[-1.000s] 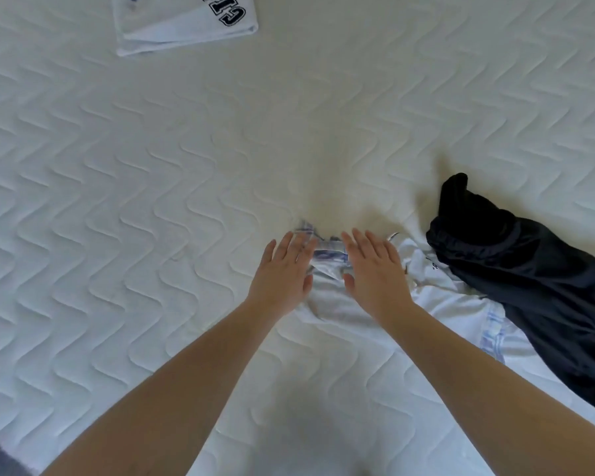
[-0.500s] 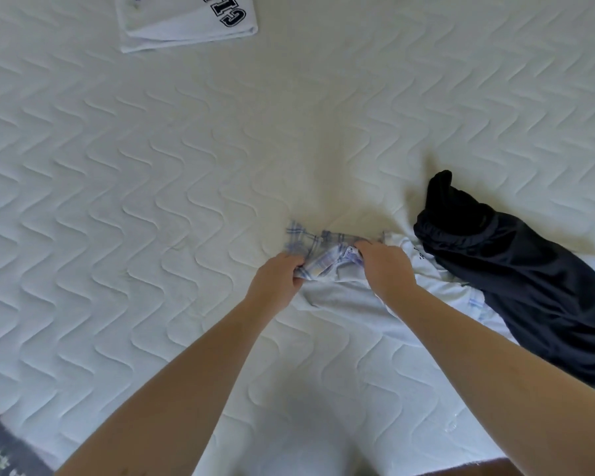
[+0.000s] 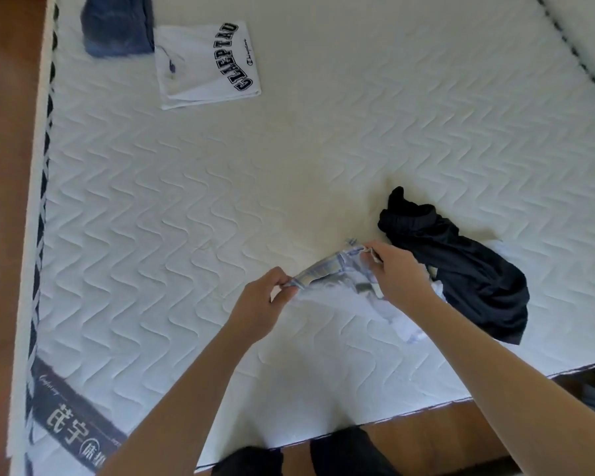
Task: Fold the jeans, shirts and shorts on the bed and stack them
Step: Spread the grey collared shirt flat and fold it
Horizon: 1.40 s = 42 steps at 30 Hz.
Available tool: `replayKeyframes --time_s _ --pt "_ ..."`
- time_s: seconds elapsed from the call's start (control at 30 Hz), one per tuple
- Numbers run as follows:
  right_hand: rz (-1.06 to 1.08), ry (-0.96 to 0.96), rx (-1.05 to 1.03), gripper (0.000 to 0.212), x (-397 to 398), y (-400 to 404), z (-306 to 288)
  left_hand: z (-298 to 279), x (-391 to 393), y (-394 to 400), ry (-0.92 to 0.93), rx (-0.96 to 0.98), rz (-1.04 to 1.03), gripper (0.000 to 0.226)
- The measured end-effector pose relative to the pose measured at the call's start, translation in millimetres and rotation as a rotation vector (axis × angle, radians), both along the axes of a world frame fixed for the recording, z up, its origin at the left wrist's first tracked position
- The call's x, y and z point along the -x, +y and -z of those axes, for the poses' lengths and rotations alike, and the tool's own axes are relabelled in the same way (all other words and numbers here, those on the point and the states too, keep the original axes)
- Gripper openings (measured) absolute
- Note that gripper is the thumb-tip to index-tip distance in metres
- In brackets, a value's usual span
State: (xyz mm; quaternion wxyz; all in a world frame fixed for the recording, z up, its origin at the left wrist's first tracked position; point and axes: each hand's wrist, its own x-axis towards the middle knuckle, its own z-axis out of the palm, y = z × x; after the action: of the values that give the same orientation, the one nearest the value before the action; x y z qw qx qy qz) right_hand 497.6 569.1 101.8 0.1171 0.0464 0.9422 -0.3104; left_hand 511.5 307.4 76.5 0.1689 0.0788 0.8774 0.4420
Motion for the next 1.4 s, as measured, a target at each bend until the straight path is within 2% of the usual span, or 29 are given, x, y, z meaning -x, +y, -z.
replayKeyframes --time_s 0.07,0.37,0.63,0.87,1.03,1.1,1.2,1.3,1.4 --pt "0.051 0.038 0.061 0.015 -11.0 -0.9 -25.7 -22.2 -6.5 -10.9 0.012 -0.001 -0.029 0.030" --pt "0.132 0.184 0.263 0.017 -45.8 -36.4 -125.0 -132.2 -21.4 -82.2 0.181 -0.147 -0.104 0.021" --pt "0.126 0.390 0.299 0.012 -35.2 -76.2 -202.7 -217.2 -2.2 -114.6 0.371 -0.198 -0.090 0.020" --pt "0.154 0.643 0.324 0.027 -18.6 -93.2 -271.8 -289.0 23.1 -129.1 0.610 -0.211 -0.032 0.014" --pt "0.135 0.800 0.249 0.017 -7.1 -90.8 -312.4 -356.1 48.0 -140.8 0.764 -0.207 0.025 0.010" --pt "0.095 0.814 0.145 0.019 -4.8 -86.9 -318.4 -376.7 57.2 -149.1 0.763 -0.164 0.065 0.010" --pt "0.039 0.757 -0.002 0.021 -4.3 -81.7 -314.6 -391.2 66.3 -165.1 0.668 -0.053 0.159 0.011" --pt "-0.063 0.711 -0.003 0.016 -10.3 -73.4 -304.9 -386.1 72.5 -182.8 0.572 0.086 0.217 0.007" --pt "-0.157 0.578 -0.001 0.014 -18.4 -65.6 -295.3 -374.4 73.6 -199.1 0.482 0.124 0.175 0.010"
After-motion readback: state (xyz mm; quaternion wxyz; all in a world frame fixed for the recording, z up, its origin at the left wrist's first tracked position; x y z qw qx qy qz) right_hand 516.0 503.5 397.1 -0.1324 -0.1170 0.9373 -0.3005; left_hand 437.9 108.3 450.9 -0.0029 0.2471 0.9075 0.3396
